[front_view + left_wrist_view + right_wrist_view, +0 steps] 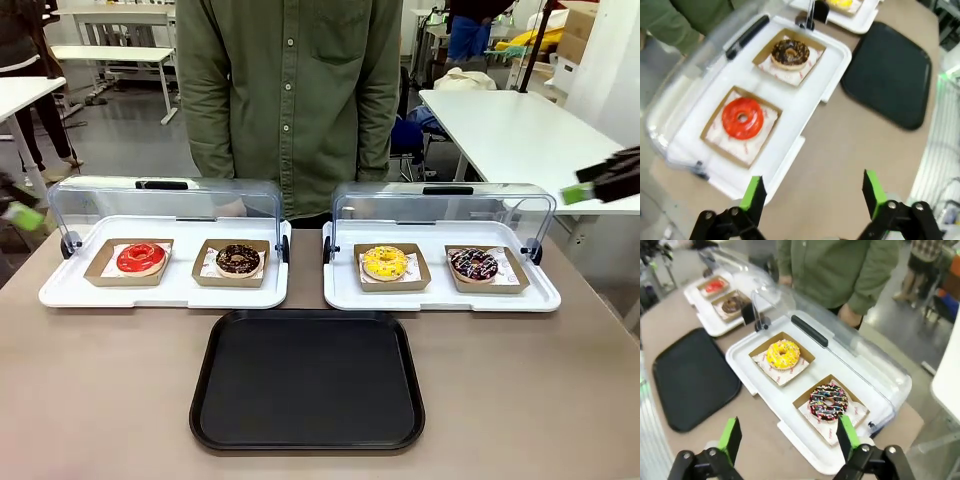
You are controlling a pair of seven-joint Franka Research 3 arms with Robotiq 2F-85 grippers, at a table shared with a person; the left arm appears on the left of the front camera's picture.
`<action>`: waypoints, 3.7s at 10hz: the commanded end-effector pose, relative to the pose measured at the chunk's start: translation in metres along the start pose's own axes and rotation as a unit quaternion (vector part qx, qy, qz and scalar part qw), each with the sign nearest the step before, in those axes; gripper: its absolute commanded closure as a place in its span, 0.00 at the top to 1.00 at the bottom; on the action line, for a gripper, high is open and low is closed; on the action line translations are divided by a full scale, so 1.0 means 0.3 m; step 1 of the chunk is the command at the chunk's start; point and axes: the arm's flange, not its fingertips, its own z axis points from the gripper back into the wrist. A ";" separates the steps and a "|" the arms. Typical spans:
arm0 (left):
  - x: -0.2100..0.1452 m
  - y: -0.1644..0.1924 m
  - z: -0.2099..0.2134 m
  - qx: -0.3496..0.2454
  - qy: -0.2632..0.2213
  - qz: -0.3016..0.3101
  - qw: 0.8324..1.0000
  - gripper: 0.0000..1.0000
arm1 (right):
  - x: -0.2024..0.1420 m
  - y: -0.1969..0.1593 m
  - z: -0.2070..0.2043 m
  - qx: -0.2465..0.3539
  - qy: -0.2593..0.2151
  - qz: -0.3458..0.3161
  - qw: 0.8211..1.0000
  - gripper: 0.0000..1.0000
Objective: Move the third donut from the left to the tray.
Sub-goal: Pick up the Paper togo box containing the Donut indicated by the person and place it on the Handle tray.
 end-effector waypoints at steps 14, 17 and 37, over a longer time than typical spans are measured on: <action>-0.413 0.122 0.091 -0.026 -0.244 -0.039 0.969 1.00 | -0.313 -0.200 0.202 0.069 -0.146 -0.037 0.986 1.00; -0.413 0.122 0.091 -0.026 -0.244 -0.039 0.969 1.00 | -0.313 -0.200 0.202 0.069 -0.146 -0.037 0.986 1.00; -0.413 0.122 0.091 -0.026 -0.244 -0.039 0.969 1.00 | -0.313 -0.200 0.202 0.069 -0.146 -0.037 0.986 1.00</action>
